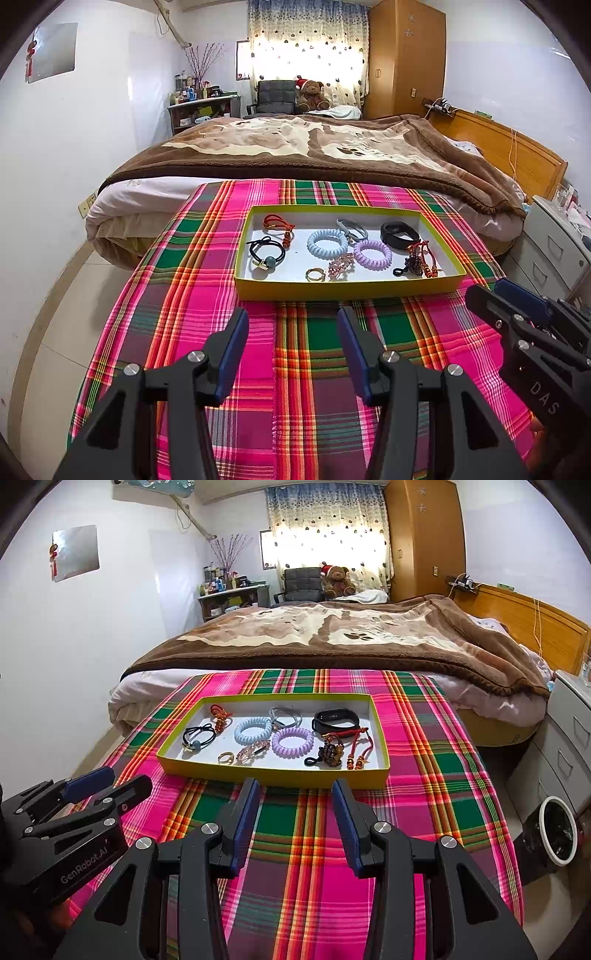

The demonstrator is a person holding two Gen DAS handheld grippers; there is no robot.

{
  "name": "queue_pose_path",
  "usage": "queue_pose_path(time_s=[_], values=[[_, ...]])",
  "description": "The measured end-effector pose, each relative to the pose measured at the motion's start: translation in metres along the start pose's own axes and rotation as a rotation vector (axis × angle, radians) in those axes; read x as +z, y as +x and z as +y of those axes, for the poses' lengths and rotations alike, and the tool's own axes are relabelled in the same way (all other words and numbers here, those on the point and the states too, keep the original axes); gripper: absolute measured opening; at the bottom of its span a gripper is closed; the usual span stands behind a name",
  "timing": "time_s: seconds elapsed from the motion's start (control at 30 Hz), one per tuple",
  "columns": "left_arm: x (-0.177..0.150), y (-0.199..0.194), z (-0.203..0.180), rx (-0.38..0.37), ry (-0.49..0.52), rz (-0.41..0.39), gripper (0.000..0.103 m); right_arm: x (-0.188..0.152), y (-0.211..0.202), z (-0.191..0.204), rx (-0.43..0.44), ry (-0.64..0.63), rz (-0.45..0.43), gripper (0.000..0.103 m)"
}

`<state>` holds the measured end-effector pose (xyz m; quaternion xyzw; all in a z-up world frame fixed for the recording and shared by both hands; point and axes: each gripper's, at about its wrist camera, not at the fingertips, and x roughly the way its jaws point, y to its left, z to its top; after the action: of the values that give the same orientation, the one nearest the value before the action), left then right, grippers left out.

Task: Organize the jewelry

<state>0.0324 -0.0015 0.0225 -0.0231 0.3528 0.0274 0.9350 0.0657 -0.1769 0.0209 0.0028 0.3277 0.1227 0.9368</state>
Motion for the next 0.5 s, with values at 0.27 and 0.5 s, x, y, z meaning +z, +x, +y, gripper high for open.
queue_pose_path(time_s=[0.27, 0.5], values=[[-0.0002, 0.0006, -0.0005, 0.003, 0.0, -0.002, 0.052, 0.0005, -0.0003, -0.0004, 0.001, 0.004, -0.004, 0.042], [-0.0006, 0.0001, -0.0004, 0.002, 0.0, -0.004, 0.052, -0.0002, -0.0005, -0.0007, -0.002, 0.005, 0.0, 0.042]])
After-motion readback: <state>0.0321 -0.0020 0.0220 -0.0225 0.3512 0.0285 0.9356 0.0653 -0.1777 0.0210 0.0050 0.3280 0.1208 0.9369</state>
